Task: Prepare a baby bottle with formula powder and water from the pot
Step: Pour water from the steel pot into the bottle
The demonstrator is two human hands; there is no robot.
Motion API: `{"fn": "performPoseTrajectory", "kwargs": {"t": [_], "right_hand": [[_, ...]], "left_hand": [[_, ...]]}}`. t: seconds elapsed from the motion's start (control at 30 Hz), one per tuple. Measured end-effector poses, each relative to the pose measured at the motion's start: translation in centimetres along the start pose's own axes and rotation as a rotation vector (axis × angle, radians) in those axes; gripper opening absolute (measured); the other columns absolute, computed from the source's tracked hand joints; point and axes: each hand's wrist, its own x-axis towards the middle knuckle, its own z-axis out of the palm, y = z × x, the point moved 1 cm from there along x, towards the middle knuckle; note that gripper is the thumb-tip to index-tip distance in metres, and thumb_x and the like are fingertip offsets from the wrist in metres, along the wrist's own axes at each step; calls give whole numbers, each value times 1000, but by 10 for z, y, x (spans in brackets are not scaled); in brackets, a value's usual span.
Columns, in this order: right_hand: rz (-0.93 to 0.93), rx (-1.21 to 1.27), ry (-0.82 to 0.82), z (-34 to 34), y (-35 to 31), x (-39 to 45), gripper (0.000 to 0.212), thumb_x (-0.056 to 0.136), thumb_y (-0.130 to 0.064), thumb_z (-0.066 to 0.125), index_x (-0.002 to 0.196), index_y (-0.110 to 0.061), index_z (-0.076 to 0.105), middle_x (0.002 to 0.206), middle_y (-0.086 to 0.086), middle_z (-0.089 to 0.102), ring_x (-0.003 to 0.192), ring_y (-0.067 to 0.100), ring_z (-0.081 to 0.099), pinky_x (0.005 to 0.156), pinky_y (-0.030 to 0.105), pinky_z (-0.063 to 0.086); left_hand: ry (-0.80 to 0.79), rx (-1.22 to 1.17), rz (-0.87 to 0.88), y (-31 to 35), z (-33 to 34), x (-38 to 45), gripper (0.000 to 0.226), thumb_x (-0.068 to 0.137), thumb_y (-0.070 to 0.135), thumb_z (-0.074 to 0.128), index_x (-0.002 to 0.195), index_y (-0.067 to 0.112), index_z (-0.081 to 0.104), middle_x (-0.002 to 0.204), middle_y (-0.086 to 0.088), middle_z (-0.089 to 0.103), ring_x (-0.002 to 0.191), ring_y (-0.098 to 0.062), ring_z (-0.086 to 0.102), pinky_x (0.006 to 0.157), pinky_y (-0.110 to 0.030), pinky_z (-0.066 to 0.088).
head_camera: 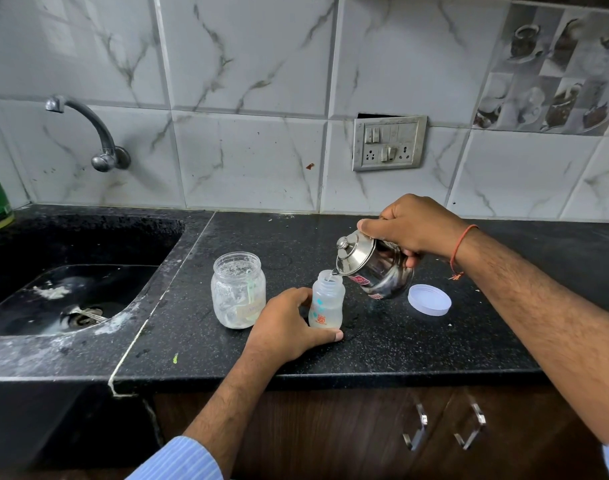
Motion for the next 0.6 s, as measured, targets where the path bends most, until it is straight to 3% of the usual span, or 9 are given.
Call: {"fn": "performPoseTrajectory", "kwargs": {"t": [0.6], "right_hand": [[-1, -8, -7, 0, -2, 2, 49, 97, -55, 65, 68, -16, 65, 40, -1, 56, 39, 19, 64, 50, 25, 49]], "left_hand": [[-12, -3, -5, 1, -1, 0, 98, 50, 85, 87, 131, 32, 71, 115, 16, 73, 99, -6, 69, 91, -37, 63]]}}
